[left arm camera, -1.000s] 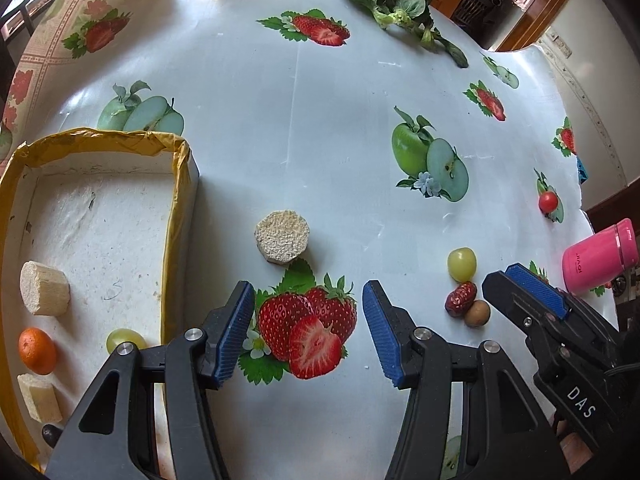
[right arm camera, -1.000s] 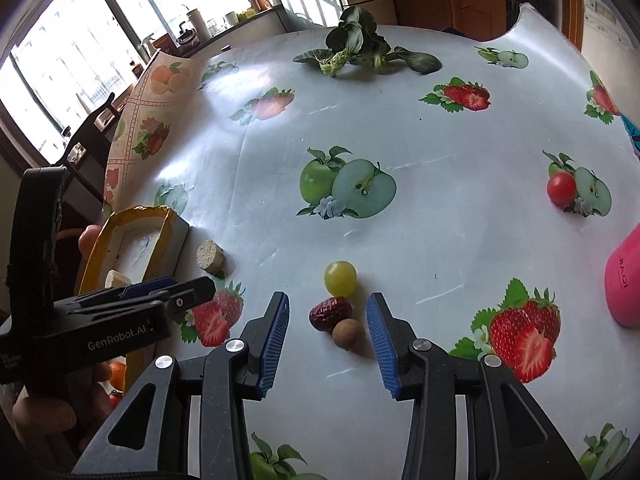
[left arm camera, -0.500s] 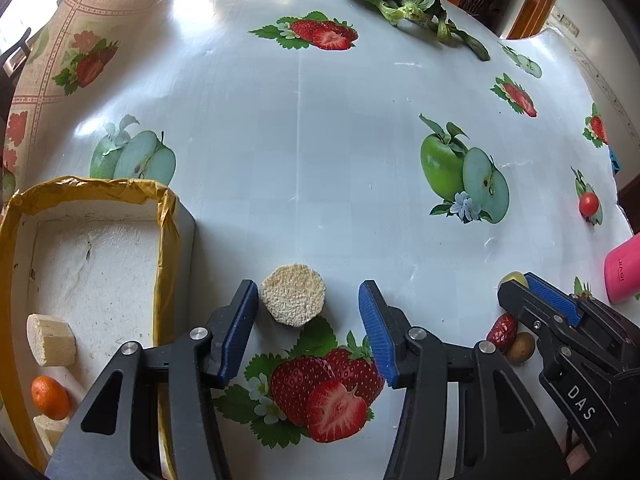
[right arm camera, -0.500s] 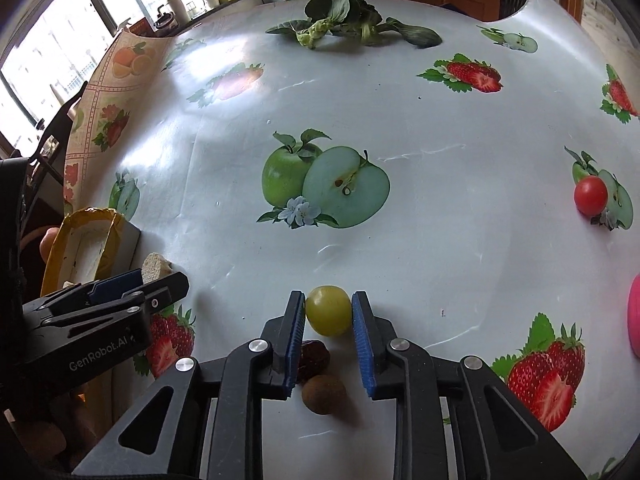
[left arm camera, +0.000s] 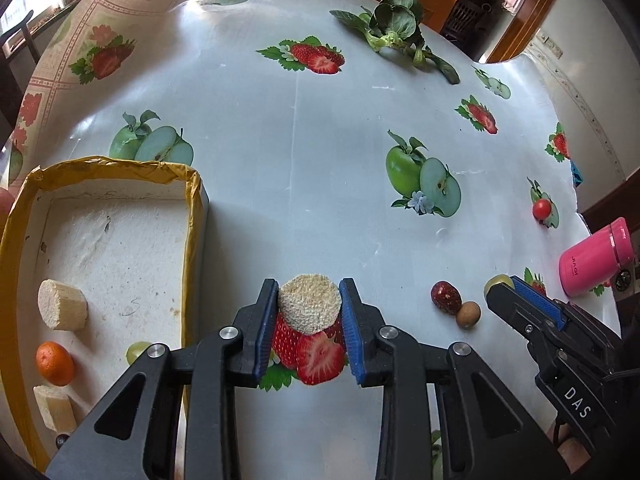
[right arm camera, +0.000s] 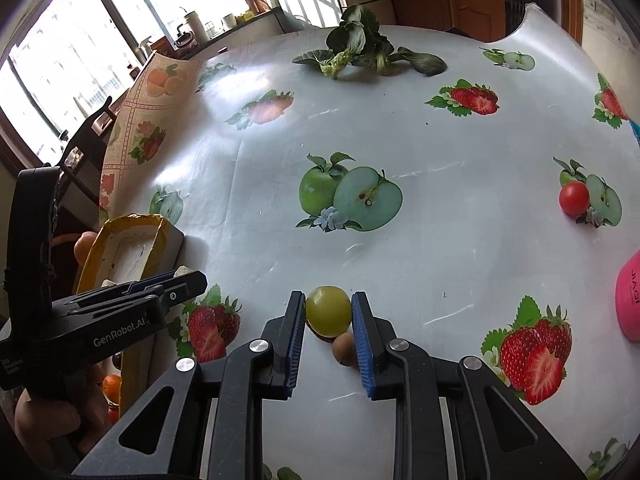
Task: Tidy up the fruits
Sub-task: 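Carry the rice cake over the tray with the left tool while the right tool carries the grape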
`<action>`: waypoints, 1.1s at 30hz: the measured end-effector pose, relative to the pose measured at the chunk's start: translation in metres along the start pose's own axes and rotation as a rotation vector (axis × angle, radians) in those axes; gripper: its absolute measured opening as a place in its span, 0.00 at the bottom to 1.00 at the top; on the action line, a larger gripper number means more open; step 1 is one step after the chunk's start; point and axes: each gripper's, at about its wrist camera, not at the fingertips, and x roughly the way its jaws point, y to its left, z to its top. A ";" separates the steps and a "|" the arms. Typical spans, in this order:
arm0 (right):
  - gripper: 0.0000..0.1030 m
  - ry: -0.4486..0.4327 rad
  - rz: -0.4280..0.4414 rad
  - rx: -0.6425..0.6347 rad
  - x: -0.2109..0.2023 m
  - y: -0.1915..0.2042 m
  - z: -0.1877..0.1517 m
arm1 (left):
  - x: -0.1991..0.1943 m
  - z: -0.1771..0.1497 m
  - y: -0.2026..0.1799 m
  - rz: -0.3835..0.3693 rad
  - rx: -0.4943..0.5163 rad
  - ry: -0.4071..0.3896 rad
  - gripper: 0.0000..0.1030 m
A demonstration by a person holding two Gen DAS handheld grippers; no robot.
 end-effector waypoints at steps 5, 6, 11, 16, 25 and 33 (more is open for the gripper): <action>0.23 -0.017 0.012 -0.014 -0.020 0.013 -0.005 | -0.024 -0.012 -0.002 0.013 0.007 -0.023 0.27; 0.23 -0.020 0.014 -0.018 -0.023 0.015 -0.007 | -0.029 -0.015 -0.002 0.016 0.009 -0.028 0.27; 0.23 -0.029 0.025 -0.046 -0.040 0.032 -0.015 | -0.052 -0.026 -0.001 0.031 0.013 -0.056 0.27; 0.23 -0.036 0.039 -0.075 -0.054 0.050 -0.025 | -0.074 -0.040 0.005 0.045 0.010 -0.079 0.27; 0.23 -0.046 0.062 -0.133 -0.073 0.082 -0.039 | -0.099 -0.063 0.023 0.062 -0.013 -0.098 0.27; 0.23 -0.048 0.075 -0.169 -0.080 0.105 -0.047 | -0.114 -0.072 0.044 0.078 -0.040 -0.114 0.27</action>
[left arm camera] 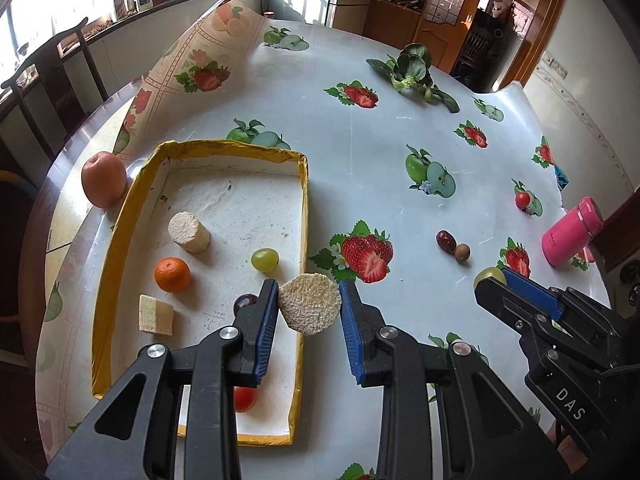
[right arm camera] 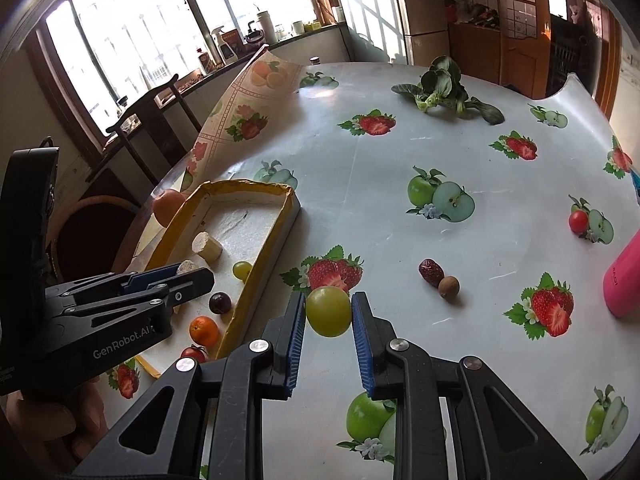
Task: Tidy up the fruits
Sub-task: 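Carry the rice cake over the tray with the left tool while the right tool carries the grape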
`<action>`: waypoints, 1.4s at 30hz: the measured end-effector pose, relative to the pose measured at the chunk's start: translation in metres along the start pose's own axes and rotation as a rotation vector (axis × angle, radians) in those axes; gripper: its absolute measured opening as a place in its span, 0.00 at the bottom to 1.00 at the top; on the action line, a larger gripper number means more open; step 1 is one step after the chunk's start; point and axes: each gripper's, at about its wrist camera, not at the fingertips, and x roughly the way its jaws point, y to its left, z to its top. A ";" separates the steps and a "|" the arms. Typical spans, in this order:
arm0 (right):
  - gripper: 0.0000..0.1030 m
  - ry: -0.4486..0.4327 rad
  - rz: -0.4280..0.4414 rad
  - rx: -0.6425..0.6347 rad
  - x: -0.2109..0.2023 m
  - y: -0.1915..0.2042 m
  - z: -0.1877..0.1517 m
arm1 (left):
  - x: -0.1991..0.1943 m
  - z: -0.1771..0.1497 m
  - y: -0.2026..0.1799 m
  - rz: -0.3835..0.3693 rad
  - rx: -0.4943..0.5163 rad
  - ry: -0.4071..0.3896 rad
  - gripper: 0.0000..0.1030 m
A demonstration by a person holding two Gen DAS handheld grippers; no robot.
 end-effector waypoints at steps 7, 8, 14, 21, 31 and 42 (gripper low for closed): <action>0.23 -0.003 0.009 -0.023 0.000 0.017 0.001 | -0.006 -0.001 0.018 0.012 -0.022 -0.009 0.27; 0.23 -0.003 0.010 -0.024 0.000 0.019 0.002 | -0.006 -0.001 0.020 0.012 -0.024 -0.009 0.27; 0.23 0.000 0.014 -0.036 0.003 0.028 0.002 | -0.007 0.000 0.029 0.016 -0.033 -0.008 0.27; 0.23 0.004 0.022 -0.047 0.008 0.037 0.005 | -0.008 0.002 0.038 0.022 -0.040 -0.011 0.27; 0.23 0.013 0.035 -0.062 0.018 0.050 0.010 | -0.004 0.006 0.054 0.036 -0.061 -0.005 0.27; 0.23 0.028 0.057 -0.080 0.035 0.064 0.020 | 0.006 0.017 0.071 0.049 -0.081 0.003 0.27</action>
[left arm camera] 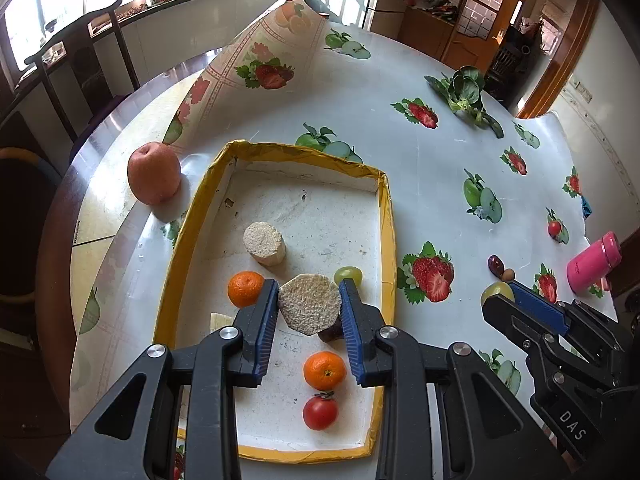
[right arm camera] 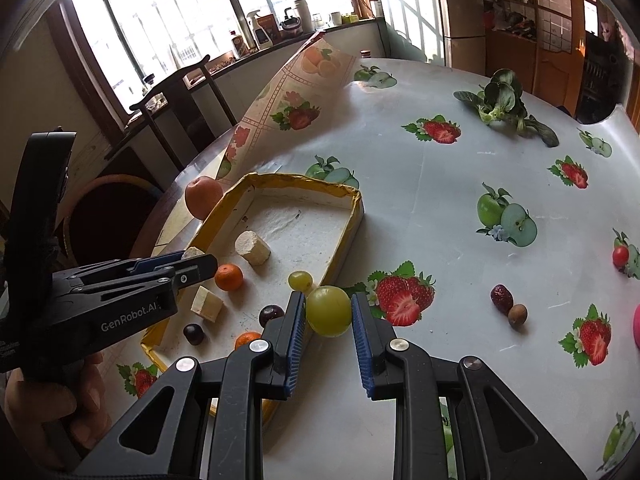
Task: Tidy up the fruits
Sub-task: 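Carry the rice cake over the tray with the left tool while the right tool carries the grape, then lower the rice cake into the tray and open the left tool while the right tool releases the grape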
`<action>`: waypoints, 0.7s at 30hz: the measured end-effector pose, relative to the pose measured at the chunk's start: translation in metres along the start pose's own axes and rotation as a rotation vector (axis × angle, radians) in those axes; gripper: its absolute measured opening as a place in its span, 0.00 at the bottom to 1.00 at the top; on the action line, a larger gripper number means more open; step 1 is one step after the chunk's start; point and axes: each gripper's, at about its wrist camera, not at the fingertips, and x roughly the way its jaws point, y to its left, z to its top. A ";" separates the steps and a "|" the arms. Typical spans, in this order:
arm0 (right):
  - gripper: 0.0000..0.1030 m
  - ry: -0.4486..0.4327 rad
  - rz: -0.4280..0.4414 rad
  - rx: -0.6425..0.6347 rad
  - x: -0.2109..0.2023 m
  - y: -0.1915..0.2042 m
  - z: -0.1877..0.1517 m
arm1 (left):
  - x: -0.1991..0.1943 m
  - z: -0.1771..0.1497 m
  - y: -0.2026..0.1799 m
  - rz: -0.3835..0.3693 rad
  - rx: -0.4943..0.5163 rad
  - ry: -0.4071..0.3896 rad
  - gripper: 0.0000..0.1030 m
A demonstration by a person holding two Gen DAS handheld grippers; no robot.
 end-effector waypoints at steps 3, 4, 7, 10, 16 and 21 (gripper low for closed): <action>0.23 0.002 0.008 -0.004 0.006 0.004 0.004 | 0.003 0.004 0.004 0.003 -0.004 0.002 0.27; 0.23 0.003 0.011 -0.006 0.008 0.005 0.006 | 0.004 0.006 0.005 0.005 -0.004 0.002 0.27; 0.23 0.004 0.018 -0.010 0.014 0.008 0.011 | 0.008 0.012 0.009 0.008 -0.008 0.003 0.27; 0.23 0.007 0.023 -0.014 0.021 0.010 0.016 | 0.012 0.019 0.014 0.008 -0.017 0.004 0.27; 0.23 0.009 0.036 -0.022 0.034 0.013 0.030 | 0.019 0.039 0.025 0.019 -0.025 -0.005 0.27; 0.23 0.005 0.046 -0.038 0.046 0.018 0.045 | 0.025 0.063 0.033 0.022 -0.029 -0.020 0.27</action>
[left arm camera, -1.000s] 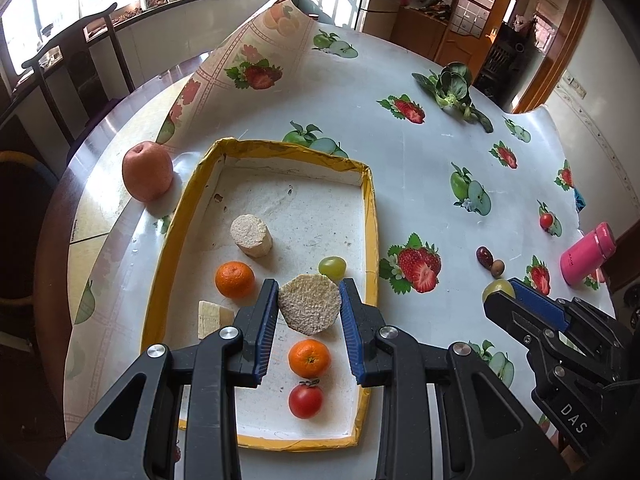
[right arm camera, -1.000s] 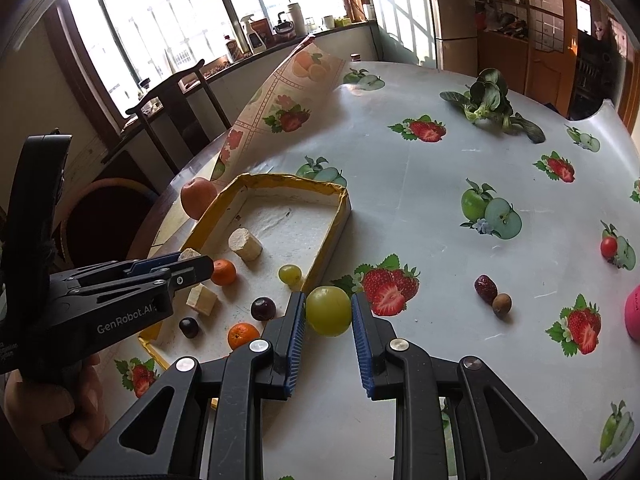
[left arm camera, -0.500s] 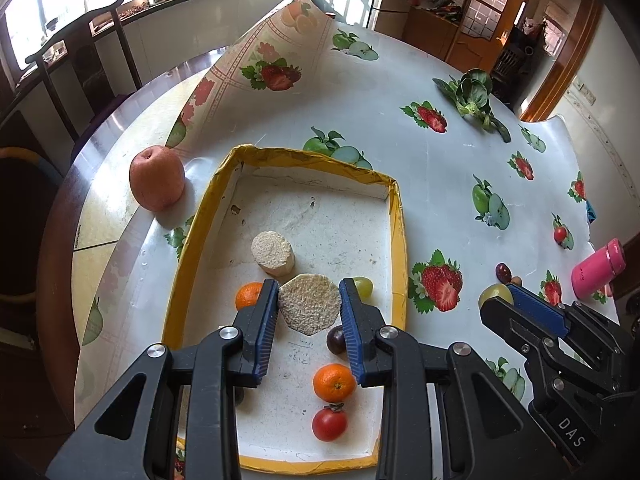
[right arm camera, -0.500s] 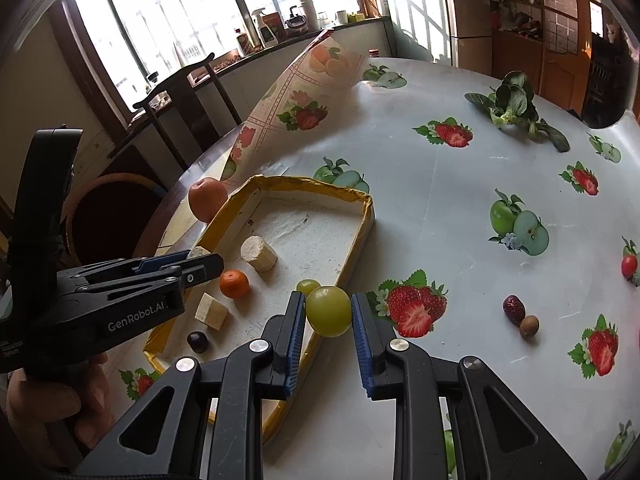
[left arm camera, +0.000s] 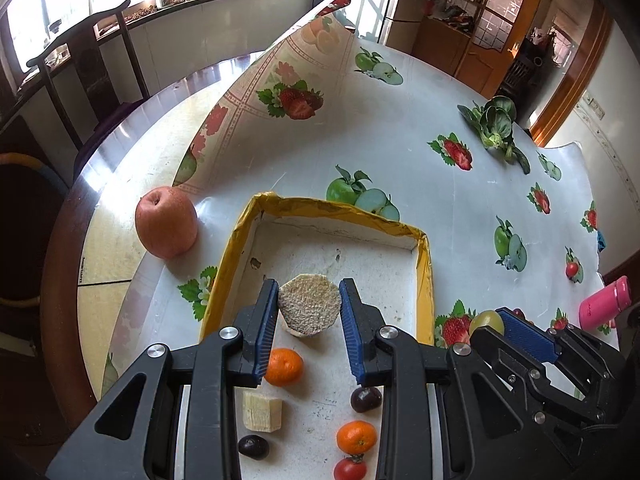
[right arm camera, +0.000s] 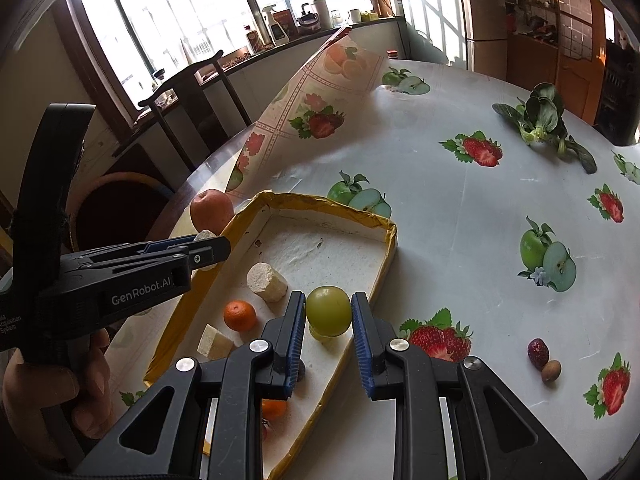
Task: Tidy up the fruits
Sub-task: 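Lower the rice cake into the tray and open the left tool while the right tool releases the grape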
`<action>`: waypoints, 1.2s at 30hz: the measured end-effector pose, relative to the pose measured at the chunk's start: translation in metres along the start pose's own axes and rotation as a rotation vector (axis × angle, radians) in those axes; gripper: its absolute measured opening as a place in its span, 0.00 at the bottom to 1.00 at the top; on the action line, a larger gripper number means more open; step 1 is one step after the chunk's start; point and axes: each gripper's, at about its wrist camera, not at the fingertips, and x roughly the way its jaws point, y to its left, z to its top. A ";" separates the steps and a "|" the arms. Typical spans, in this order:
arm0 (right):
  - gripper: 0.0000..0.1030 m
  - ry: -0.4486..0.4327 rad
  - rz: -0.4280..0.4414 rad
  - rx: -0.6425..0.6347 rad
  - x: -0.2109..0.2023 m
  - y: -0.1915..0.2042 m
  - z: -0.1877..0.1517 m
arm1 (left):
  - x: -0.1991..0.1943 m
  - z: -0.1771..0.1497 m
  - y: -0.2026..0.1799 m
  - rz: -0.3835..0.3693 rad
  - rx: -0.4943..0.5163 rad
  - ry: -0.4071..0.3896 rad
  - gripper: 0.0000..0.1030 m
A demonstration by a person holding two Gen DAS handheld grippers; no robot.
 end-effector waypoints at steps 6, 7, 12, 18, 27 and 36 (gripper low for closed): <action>0.23 -0.012 0.015 -0.020 0.016 0.007 0.023 | 0.020 0.023 0.009 -0.002 -0.027 0.008 0.27; 0.23 -0.006 0.015 -0.023 0.021 0.007 0.024 | 0.026 0.023 0.009 -0.007 -0.030 0.019 0.27; 0.23 0.062 0.019 -0.028 0.054 0.007 0.018 | 0.056 0.015 0.005 0.006 -0.022 0.072 0.27; 0.23 0.132 0.015 -0.040 0.089 0.006 0.005 | 0.080 0.009 0.009 0.008 -0.032 0.106 0.27; 0.23 0.185 0.012 -0.045 0.115 0.003 -0.004 | 0.107 0.002 0.011 0.009 -0.034 0.157 0.27; 0.30 0.194 0.000 -0.074 0.121 0.006 -0.005 | 0.112 -0.003 0.011 0.013 -0.047 0.179 0.45</action>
